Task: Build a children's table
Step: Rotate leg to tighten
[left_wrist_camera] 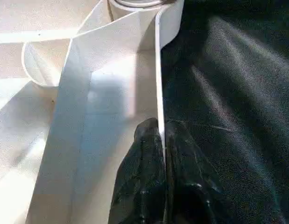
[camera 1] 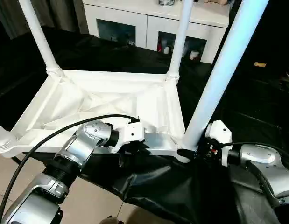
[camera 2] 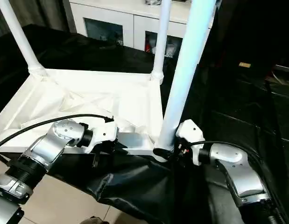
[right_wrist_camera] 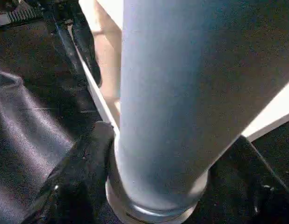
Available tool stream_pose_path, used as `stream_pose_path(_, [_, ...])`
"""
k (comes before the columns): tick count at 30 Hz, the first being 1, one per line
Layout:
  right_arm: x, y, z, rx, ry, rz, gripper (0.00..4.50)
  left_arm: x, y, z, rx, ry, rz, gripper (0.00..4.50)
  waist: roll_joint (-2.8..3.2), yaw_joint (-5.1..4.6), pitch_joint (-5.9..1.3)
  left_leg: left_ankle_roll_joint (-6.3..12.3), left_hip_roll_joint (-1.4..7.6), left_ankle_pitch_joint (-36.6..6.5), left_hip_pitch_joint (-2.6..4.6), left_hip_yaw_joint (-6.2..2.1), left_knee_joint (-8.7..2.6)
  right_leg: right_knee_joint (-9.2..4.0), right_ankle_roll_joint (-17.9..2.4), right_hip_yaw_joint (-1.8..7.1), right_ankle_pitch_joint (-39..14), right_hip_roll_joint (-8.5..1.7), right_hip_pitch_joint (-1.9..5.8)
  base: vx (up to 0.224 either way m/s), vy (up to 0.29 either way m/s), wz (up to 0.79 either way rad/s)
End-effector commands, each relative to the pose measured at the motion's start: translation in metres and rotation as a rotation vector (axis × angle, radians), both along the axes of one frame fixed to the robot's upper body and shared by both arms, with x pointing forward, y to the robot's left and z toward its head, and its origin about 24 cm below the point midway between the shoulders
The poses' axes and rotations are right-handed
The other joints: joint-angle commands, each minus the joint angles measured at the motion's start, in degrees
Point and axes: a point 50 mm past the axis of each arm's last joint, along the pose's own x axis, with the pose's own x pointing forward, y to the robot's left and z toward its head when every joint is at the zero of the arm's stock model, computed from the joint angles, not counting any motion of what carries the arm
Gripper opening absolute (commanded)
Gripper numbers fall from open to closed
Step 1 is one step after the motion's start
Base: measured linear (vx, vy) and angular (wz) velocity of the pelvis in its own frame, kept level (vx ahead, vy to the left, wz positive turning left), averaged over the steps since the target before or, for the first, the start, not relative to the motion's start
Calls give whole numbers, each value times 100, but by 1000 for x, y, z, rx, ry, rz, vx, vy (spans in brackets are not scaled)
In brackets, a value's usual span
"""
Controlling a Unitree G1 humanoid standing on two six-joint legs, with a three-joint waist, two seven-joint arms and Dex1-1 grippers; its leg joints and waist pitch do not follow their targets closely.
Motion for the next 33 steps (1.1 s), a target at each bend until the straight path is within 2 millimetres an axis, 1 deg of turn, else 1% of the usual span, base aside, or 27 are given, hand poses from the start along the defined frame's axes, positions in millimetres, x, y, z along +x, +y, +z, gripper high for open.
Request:
stream_pose_path(1, [1,-1,-2,-2,5,-11,276,3,-4,6,-9,-34,-22,0,-72,8,-374,562,514,-486,113,-183,-388,-327,-1551,292,-103,-594,307,0,0,0])
stream_pose_path(6, [3,0,-9,15,24,-72,268,4,-2,4,-5,-36,3,0,-63,5,-369,520,514,-545,111,-186,-389,-341,-1536,291,-252,-599,305,0,0,0])
stream_pose_path(8, [8,0,-25,20,51,-248,266,8,-3,-1,-19,-39,87,0,-49,-20,-347,443,512,-666,115,-185,-407,-368,-1524,291,-461,-589,278,0,0,0])
stream_pose_path(9, [9,0,-28,18,53,-278,266,9,-4,-2,-21,-41,111,0,-61,-49,-322,317,500,-854,105,-197,-433,-411,-1470,282,-793,-594,281,0,0,0])
stream_pose_path(10, [11,1,-32,20,56,-326,265,11,-6,-3,-31,-44,154,0,-63,-69,-306,167,498,-1096,133,-205,-459,-448,-1375,279,-1246,-595,288,0,0,0])
stream_pose_path(11, [15,3,-36,34,62,-399,264,15,-9,-4,-48,-46,208,0,-56,-97,-268,31,504,-1444,182,-206,-486,-515,-1274,288,-1777,-593,247,0,0,0])
stream_pose_path(12, [19,4,-40,45,66,-488,264,17,-13,-5,-67,-48,253,0,-46,-109,-246,-43,505,-1646,213,-220,-500,-549,-1220,288,-2078,-599,226,0,0,0])
stream_pose_path(13, [22,6,-43,57,70,-558,264,19,-17,-5,-84,-50,288,0,-56,-154,-239,-178,496,-1924,231,-255,-520,-581,-1085,281,-2546,-615,226,0,0,0])
stream_pose_path(14, [26,9,-48,75,83,-666,264,22,-24,-6,-106,-50,335,0,-86,-182,-252,-227,491,-1950,223,-270,-529,-578,-1037,279,-2602,-608,238,0,0,0])
stream_pose_path(15, [30,12,-51,77,87,-739,264,24,-30,-6,-115,-60,366,0,-70,-216,-260,-294,490,-2017,236,-285,-543,-591,-997,284,-2616,-607,207,0,0,0])
stream_pose_path(16, [30,13,-51,77,88,-744,264,25,-30,-6,-115,-61,368,0,-79,-237,-260,-329,477,-2036,235,-292,-545,-603,-937,288,-2645,-609,207,0,0,0])
stream_pose_path(17, [32,15,-54,82,92,-809,264,27,-35,-6,-120,-69,405,0,-73,-236,-265,-297,475,-1983,229,-281,-546,-610,-901,305,-2573,-617,209,0,0,0])
stream_pose_path(18, [39,24,-59,99,98,-980,264,34,-50,-5,-139,-99,512,0,-75,-235,-262,-272,471,-1966,228,-280,-544,-617,-883,306,-2558,-619,208,0,0,0])
stream_pose_path(19, [42,30,-61,129,115,-1039,264,37,-57,-5,-151,-106,554,0,-60,-257,-262,-316,458,-2004,260,-266,-536,-621,-897,317,-2593,-602,151,0,0,0])
stream_pose_path(20, [42,30,-61,129,115,-1039,264,37,-57,-5,-151,-106,554,0,-77,-250,-271,-313,440,-2009,271,-271,-526,-644,-889,312,-2665,-615,163,0,0,0])
stream_pose_path(21, [45,39,-62,147,127,-1070,264,38,-65,-4,-156,-120,573,0,-78,-231,-271,-280,441,-1974,267,-268,-525,-652,-872,311,-2642,-621,174,0,0,0])
stream_pose_path(22, [46,43,-62,148,124,-1069,264,38,-68,-4,-152,-130,571,0,-78,-230,-259,-222,446,-1954,264,-252,-529,-656,-856,320,-2563,-614,158,0,0,0])
stream_pose_path(23, [50,55,-57,164,105,-1021,264,38,-75,-3,-144,-157,554,0,-81,-226,-273,-191,440,-1947,263,-249,-531,-656,-842,314,-2493,-607,167,0,0,0])
stream_pose_path(24, [52,57,-53,210,99,-1010,320,39,-76,-2,-139,-169,542,0,-68,-211,-276,-170,438,-1940,256,-251,-533,-647,-839,313,-2434,-610,179,0,0,0])
stream_pose_path(25, [53,57,-50,243,98,-1007,320,39,-76,-2,-137,-174,536,0,-92,-205,-284,-100,436,-1837,220,-247,-546,-636,-813,311,-2297,-613,212,0,0,0])
stream_pose_path(26, [53,57,-50,243,98,-1007,336,39,-76,-2,-137,-174,536,0,-90,-186,-295,-26,446,-1715,213,-238,-550,-619,-837,314,-2116,-627,220,0,0,0])
stream_pose_path(27, [54,56,-44,272,75,-994,336,38,-74,-2,-125,-183,515,0,-83,-188,-293,9,448,-1685,205,-235,-554,-609,-858,315,-2035,-625,224,0,0,0])
stream_pose_path(28, [54,55,-42,276,60,-984,342,38,-73,-3,-118,-184,510,0,-85,-190,-299,55,454,-1632,178,-237,-558,-593,-896,307,-1933,-636,244,0,0,0])
stream_pose_path(29, [55,54,-39,273,30,-979,368,38,-71,-4,-107,-186,503,0,-85,-199,-315,78,459,-1447,133,-243,-561,-566,-926,302,-1731,-641,284,0,0,0])
stream_pose_path(31, [56,50,-33,272,-17,-976,376,39,-67,-5,-95,-195,493,0,-74,-199,-341,140,458,-1264,157,-216,-538,-535,-1040,298,-1332,-616,268,0,0,0])
stream_pose_path(32, [56,47,-30,274,-37,-969,381,39,-64,-5,-91,-199,492,0,-85,-202,-354,208,456,-1136,153,-200,-515,-504,-1121,302,-1078,-615,273,0,0,0])
stream_pose_path(33, [56,44,-26,277,-63,-947,387,40,-61,-5,-85,-199,491,0,-71,-193,-353,247,452,-1075,148,-193,-509,-497,-1166,300,-983,-617,278,0,0,0])
